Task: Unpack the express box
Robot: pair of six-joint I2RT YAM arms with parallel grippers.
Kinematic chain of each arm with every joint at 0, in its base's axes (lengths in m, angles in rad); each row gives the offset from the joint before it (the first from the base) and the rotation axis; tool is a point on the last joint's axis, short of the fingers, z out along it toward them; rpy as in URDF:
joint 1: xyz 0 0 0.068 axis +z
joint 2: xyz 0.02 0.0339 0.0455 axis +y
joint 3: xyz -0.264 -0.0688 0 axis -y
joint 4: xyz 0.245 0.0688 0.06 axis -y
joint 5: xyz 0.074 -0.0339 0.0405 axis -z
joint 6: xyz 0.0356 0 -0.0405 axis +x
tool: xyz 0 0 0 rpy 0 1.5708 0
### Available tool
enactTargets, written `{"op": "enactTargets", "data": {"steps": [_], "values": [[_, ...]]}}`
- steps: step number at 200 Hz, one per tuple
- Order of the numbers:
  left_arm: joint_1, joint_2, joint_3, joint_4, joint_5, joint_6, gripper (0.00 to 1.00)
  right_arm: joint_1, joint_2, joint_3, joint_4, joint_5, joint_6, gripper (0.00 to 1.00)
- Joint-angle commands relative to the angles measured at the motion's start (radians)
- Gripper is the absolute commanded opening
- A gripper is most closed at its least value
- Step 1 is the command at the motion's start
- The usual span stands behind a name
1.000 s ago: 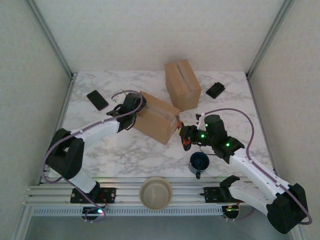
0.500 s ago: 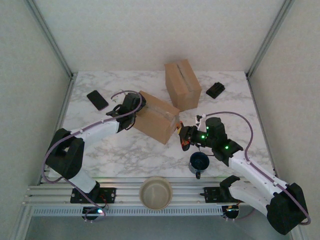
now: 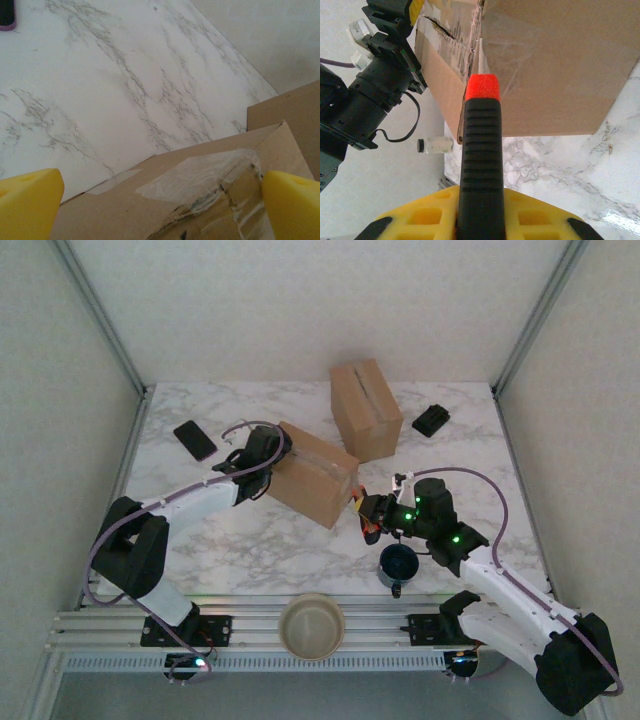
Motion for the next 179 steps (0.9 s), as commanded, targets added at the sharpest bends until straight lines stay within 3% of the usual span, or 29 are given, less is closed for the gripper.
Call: {"op": "enactTargets", "data": {"steps": [1, 179], "values": [[-0.001, 0.081, -0.050, -0.167, 0.082, -0.015, 1.00, 0.015, -0.009, -0.014, 0.005, -0.071, 0.015, 0.00], [0.002, 0.096, -0.045, -0.164, 0.093, -0.015, 1.00, 0.068, 0.001, -0.035, 0.032, -0.102, 0.056, 0.00]]}}
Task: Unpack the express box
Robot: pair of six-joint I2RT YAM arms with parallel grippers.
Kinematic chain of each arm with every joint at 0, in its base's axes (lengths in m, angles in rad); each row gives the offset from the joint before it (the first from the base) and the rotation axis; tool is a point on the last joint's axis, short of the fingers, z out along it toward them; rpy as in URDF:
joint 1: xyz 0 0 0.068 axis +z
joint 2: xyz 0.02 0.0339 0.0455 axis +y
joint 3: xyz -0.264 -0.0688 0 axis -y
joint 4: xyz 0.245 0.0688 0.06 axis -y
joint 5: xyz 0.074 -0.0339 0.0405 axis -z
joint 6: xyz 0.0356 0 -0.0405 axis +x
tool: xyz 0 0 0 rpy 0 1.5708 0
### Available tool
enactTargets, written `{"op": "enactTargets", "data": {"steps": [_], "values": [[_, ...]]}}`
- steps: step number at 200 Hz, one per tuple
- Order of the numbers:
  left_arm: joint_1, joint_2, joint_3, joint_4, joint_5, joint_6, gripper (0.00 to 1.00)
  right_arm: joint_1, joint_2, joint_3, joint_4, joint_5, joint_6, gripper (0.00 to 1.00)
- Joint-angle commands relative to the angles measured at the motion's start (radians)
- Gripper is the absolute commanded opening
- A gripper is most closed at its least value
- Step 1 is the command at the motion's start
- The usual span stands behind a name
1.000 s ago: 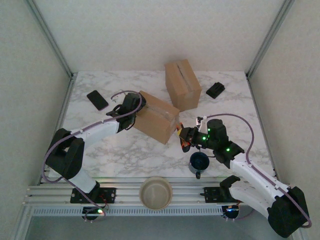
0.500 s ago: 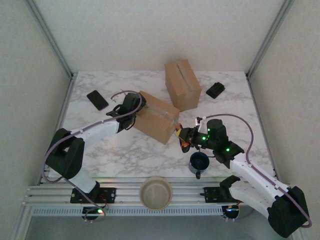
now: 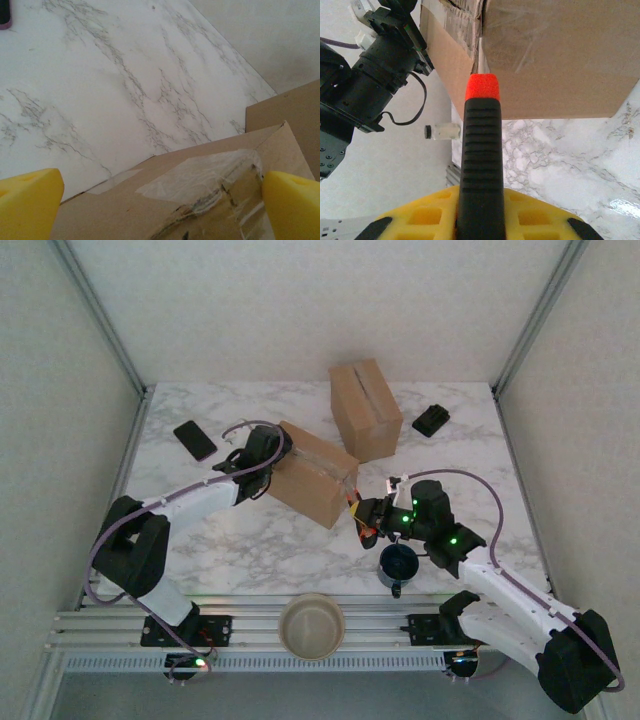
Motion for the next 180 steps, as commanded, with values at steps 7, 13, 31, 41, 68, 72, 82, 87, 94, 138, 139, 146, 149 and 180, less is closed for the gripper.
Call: {"op": "enactTargets", "data": {"steps": [7, 13, 31, 41, 68, 72, 82, 87, 94, 138, 139, 146, 149, 180], "values": [[-0.001, 0.089, -0.045, -0.171, 0.084, -0.016, 1.00, 0.041, -0.009, -0.021, -0.003, -0.058, 0.024, 0.00], [-0.001, 0.090, -0.044, -0.170, 0.085, -0.016, 1.00, 0.046, -0.012, -0.021, -0.005, -0.057, 0.026, 0.00], [0.001, 0.093, -0.042, -0.170, 0.086, -0.015, 1.00, 0.059, -0.019, -0.023, -0.012, -0.053, 0.030, 0.00], [0.000, 0.095, -0.042, -0.170, 0.087, -0.015, 1.00, 0.065, -0.025, -0.026, -0.017, -0.052, 0.035, 0.00], [0.002, 0.101, -0.042, -0.167, 0.091, -0.014, 1.00, 0.081, -0.049, -0.033, -0.036, -0.052, 0.047, 0.00], [0.002, 0.102, -0.042, -0.167, 0.090, -0.014, 1.00, 0.083, -0.052, -0.035, -0.040, -0.052, 0.048, 0.00], [0.003, 0.102, -0.043, -0.166, 0.092, -0.014, 1.00, 0.083, -0.062, -0.036, -0.051, -0.052, 0.047, 0.00], [0.002, 0.104, -0.043, -0.166, 0.093, -0.016, 1.00, 0.084, -0.066, -0.037, -0.056, -0.052, 0.049, 0.00], [0.002, 0.104, -0.043, -0.165, 0.093, -0.016, 1.00, 0.085, -0.073, -0.040, -0.060, -0.053, 0.050, 0.00], [0.003, 0.105, -0.042, -0.165, 0.094, -0.016, 1.00, 0.090, -0.079, -0.060, -0.034, -0.070, 0.076, 0.00], [0.003, 0.105, -0.042, -0.165, 0.094, -0.016, 1.00, 0.090, -0.080, -0.060, -0.032, -0.070, 0.077, 0.00], [0.003, 0.104, -0.042, -0.165, 0.094, -0.016, 1.00, 0.092, -0.077, -0.060, -0.023, -0.071, 0.080, 0.00], [0.003, 0.103, -0.042, -0.165, 0.093, -0.016, 1.00, 0.093, -0.077, -0.083, -0.019, -0.073, 0.082, 0.00], [0.003, 0.104, -0.042, -0.167, 0.095, -0.016, 1.00, 0.100, -0.054, -0.102, 0.030, -0.082, 0.096, 0.00]]}}
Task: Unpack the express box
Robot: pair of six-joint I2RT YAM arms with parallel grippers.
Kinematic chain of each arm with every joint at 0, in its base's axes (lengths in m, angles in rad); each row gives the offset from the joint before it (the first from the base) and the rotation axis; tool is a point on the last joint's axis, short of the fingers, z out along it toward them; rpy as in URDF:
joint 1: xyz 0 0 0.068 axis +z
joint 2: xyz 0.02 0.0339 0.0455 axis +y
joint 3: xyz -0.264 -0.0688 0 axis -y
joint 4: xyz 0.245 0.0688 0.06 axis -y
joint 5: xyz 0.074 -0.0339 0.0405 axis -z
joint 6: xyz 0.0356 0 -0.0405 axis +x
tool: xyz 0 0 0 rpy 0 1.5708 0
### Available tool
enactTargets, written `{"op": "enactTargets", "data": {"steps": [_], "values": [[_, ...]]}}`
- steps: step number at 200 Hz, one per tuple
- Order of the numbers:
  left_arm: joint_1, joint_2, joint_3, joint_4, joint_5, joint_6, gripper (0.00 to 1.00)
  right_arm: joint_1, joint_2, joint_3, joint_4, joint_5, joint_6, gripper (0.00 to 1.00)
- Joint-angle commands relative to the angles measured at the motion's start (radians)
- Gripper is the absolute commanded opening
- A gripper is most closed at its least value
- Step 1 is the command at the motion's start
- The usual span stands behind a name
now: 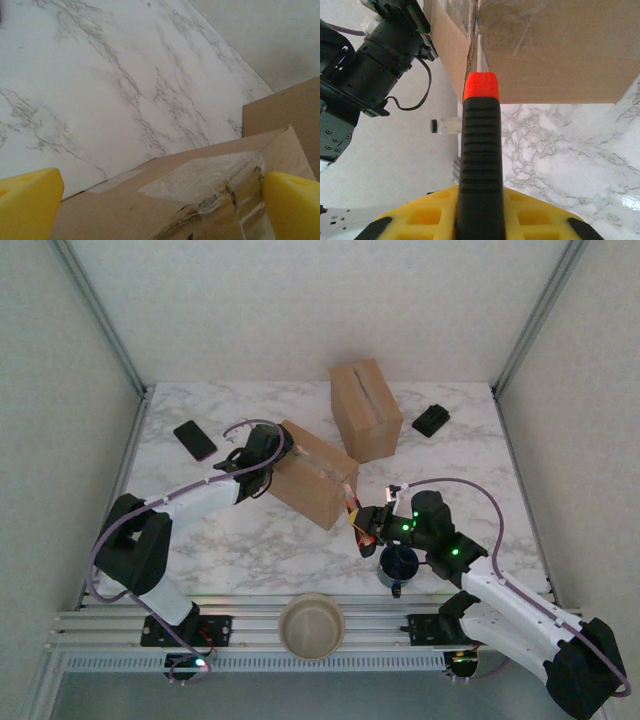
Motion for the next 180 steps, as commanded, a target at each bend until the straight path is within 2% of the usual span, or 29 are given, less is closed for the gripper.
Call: {"op": "enactTargets", "data": {"steps": [1, 141, 157, 180], "values": [[-0.002, 0.088, -0.051, -0.181, 0.077, -0.020, 1.00, 0.040, 0.020, -0.034, -0.009, -0.119, 0.030, 0.00], [-0.001, 0.097, -0.051, -0.176, 0.084, -0.021, 1.00, 0.093, 0.021, -0.029, -0.015, -0.159, 0.040, 0.00], [-0.001, 0.096, -0.050, -0.176, 0.084, -0.021, 1.00, 0.093, -0.012, -0.007, -0.109, -0.106, 0.007, 0.00], [-0.001, 0.088, -0.024, -0.188, 0.086, 0.001, 1.00, 0.073, -0.075, 0.114, -0.377, 0.037, -0.133, 0.00]]}}
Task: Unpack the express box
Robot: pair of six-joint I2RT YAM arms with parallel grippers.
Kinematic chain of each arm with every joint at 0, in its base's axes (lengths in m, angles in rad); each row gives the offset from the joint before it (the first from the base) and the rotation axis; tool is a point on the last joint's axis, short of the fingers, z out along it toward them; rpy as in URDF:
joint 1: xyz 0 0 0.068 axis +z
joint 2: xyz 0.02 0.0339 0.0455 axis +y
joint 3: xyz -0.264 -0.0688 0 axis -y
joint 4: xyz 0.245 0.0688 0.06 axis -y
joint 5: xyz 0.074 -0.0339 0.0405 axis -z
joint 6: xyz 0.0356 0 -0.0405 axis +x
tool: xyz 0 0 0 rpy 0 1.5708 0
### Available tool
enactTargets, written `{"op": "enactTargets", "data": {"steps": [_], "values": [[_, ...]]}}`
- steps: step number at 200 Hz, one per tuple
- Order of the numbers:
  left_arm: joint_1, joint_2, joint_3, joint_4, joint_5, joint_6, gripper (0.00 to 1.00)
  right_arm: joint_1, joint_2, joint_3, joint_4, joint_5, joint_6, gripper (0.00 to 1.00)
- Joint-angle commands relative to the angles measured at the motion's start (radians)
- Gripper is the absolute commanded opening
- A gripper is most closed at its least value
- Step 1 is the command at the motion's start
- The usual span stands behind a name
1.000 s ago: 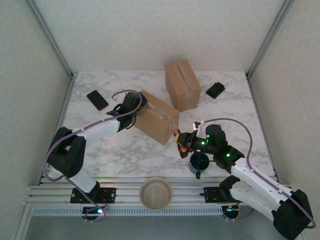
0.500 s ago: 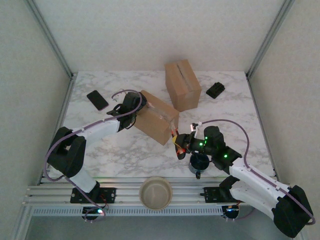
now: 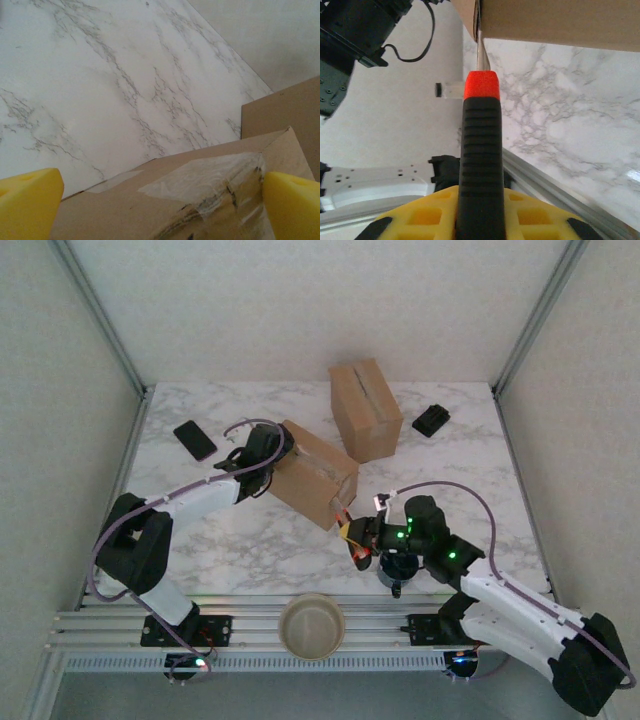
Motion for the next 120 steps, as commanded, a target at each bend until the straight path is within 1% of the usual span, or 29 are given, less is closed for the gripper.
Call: {"op": "enactTargets", "data": {"steps": [1, 14, 29, 41, 54, 77, 96, 109, 120], "values": [[-0.001, 0.082, -0.027, -0.193, 0.078, 0.002, 1.00, -0.004, -0.058, 0.104, -0.316, 0.104, -0.124, 0.00], [-0.001, 0.065, 0.007, -0.212, 0.077, 0.029, 1.00, -0.036, -0.080, 0.180, -0.482, 0.191, -0.228, 0.00], [-0.001, 0.030, 0.055, -0.231, 0.076, 0.076, 1.00, -0.064, -0.082, 0.271, -0.651, 0.331, -0.349, 0.00], [-0.001, -0.007, 0.105, -0.254, 0.075, 0.121, 1.00, -0.077, -0.062, 0.329, -0.746, 0.431, -0.424, 0.00], [-0.001, -0.047, 0.162, -0.281, 0.079, 0.170, 1.00, -0.082, -0.026, 0.377, -0.810, 0.529, -0.488, 0.00], [0.004, -0.121, 0.252, -0.338, 0.078, 0.240, 1.00, -0.086, 0.101, 0.464, -0.842, 0.693, -0.592, 0.00], [0.022, -0.174, 0.298, -0.387, 0.059, 0.289, 1.00, -0.087, 0.251, 0.535, -0.802, 0.770, -0.648, 0.00], [0.063, -0.181, 0.318, -0.438, 0.052, 0.307, 1.00, -0.089, 0.348, 0.578, -0.752, 0.793, -0.662, 0.00], [0.124, -0.158, 0.330, -0.472, 0.086, 0.326, 0.97, -0.089, 0.417, 0.611, -0.716, 0.803, -0.662, 0.00]]}}
